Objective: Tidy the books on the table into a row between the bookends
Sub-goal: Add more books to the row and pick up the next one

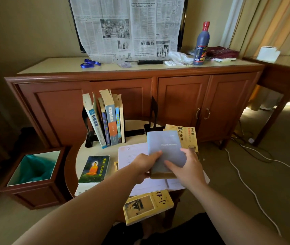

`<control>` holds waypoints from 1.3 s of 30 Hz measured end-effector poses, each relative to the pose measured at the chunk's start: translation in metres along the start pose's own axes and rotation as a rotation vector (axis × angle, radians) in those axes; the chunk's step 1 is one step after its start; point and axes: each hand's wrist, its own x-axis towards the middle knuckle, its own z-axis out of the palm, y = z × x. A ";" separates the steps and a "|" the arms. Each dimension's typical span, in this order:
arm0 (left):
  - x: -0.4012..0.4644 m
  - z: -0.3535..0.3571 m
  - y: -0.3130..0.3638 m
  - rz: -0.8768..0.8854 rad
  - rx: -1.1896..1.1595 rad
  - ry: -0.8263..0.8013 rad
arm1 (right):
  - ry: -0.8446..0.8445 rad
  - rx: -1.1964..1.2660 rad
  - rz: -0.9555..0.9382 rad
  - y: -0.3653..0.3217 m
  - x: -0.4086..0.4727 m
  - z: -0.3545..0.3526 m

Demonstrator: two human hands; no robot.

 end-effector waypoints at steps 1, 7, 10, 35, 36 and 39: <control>-0.002 -0.001 -0.003 -0.030 -0.022 0.035 | -0.004 0.026 -0.005 -0.001 -0.004 0.003; -0.018 -0.057 -0.027 -0.032 -0.160 0.134 | -0.097 0.097 -0.076 -0.023 -0.025 0.042; -0.033 -0.097 -0.032 -0.006 -0.104 0.234 | -0.183 0.115 -0.112 -0.047 -0.030 0.072; -0.034 -0.196 -0.060 0.238 0.975 0.626 | -0.329 -0.337 -0.398 -0.098 -0.003 0.136; -0.030 -0.187 -0.058 0.269 1.004 0.586 | -0.216 -0.339 -0.403 -0.091 0.006 0.121; -0.022 -0.158 -0.053 0.303 1.125 0.562 | 0.066 -0.445 -0.350 -0.063 0.038 0.071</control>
